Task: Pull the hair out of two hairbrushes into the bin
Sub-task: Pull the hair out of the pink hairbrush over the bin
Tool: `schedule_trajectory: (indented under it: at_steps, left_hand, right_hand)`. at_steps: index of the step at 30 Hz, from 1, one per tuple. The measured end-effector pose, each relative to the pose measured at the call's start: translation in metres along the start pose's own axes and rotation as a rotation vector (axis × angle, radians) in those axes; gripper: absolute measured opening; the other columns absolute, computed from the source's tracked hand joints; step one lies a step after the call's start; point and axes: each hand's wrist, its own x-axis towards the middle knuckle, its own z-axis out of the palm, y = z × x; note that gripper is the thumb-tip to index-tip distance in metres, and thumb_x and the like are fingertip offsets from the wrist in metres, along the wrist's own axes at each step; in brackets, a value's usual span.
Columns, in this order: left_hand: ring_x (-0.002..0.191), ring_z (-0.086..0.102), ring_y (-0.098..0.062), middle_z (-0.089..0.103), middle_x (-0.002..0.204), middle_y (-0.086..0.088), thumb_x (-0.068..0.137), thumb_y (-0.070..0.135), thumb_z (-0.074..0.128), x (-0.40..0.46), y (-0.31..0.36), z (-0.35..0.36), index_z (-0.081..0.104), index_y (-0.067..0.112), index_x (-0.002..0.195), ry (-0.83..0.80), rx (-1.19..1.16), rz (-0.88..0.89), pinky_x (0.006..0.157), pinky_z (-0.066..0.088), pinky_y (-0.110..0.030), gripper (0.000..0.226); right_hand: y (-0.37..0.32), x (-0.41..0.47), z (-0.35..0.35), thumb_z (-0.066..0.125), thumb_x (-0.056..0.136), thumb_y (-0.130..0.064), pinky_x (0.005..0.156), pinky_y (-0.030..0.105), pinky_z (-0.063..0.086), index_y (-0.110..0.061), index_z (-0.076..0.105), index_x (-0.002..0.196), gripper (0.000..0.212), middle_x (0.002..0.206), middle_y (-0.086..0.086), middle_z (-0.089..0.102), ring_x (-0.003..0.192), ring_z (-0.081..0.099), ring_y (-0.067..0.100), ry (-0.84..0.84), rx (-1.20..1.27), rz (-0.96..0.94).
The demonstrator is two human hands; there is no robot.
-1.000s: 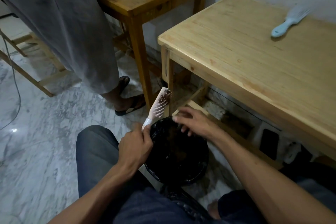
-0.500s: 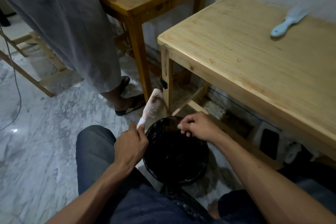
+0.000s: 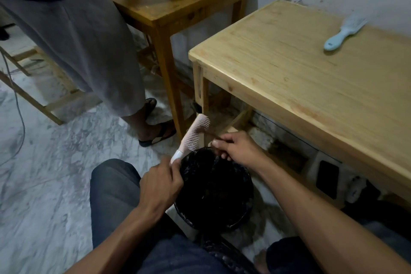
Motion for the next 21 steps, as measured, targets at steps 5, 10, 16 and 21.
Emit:
schedule_trajectory:
  at_steps: [5, 10, 16, 21]
  left_hand:
    - [0.056, 0.056, -0.026, 0.060, 0.064, -0.005, 0.102, 0.042, 0.035, 0.019, -0.011, -0.003, 0.054, 0.011, 0.089, 0.046, -0.049, -0.180, 0.053, 0.044, -0.038, 0.038]
    - [0.051, 0.055, -0.022, 0.058, 0.059, -0.002, 0.102, 0.041, 0.037, 0.016, -0.011, -0.004, 0.053, 0.012, 0.088, 0.018, -0.038, -0.095, 0.048, 0.039, -0.035, 0.036]
    - [0.055, 0.054, -0.023, 0.057, 0.060, 0.002, 0.102, 0.041, 0.038, 0.006, -0.003, 0.003, 0.053, 0.017, 0.093, -0.022, -0.044, -0.017, 0.050, 0.031, -0.034, 0.030]
    - [0.059, 0.057, -0.025, 0.061, 0.064, -0.002, 0.101, 0.038, 0.042, -0.002, 0.006, 0.003, 0.058, 0.015, 0.092, -0.038, -0.088, 0.045, 0.052, 0.031, -0.034, 0.030]
  right_hand:
    - [0.022, -0.014, 0.003, 0.070, 0.096, -0.032, 0.069, 0.028, 0.051, -0.024, 0.082, 0.090, 0.015, 0.084, 0.002, 0.081, 0.064, 0.065, 0.003, -0.093, -0.139, 0.045]
    - [0.026, -0.014, 0.002, 0.072, 0.090, -0.038, 0.071, 0.031, 0.060, -0.034, 0.064, 0.130, 0.041, 0.116, 0.002, 0.072, 0.095, 0.070, 0.013, -0.252, -0.248, 0.109]
    - [0.000, -0.006, 0.005, 0.066, 0.072, -0.077, 0.102, 0.047, 0.055, -0.037, 0.053, 0.146, 0.085, 0.141, -0.005, 0.063, 0.122, 0.064, 0.019, -0.107, -0.167, 0.083]
    - [-0.008, 0.001, 0.009, 0.066, 0.099, -0.040, 0.077, 0.026, 0.060, -0.013, 0.071, 0.123, 0.037, 0.109, 0.003, 0.076, 0.089, 0.071, 0.011, -0.065, 0.173, 0.059]
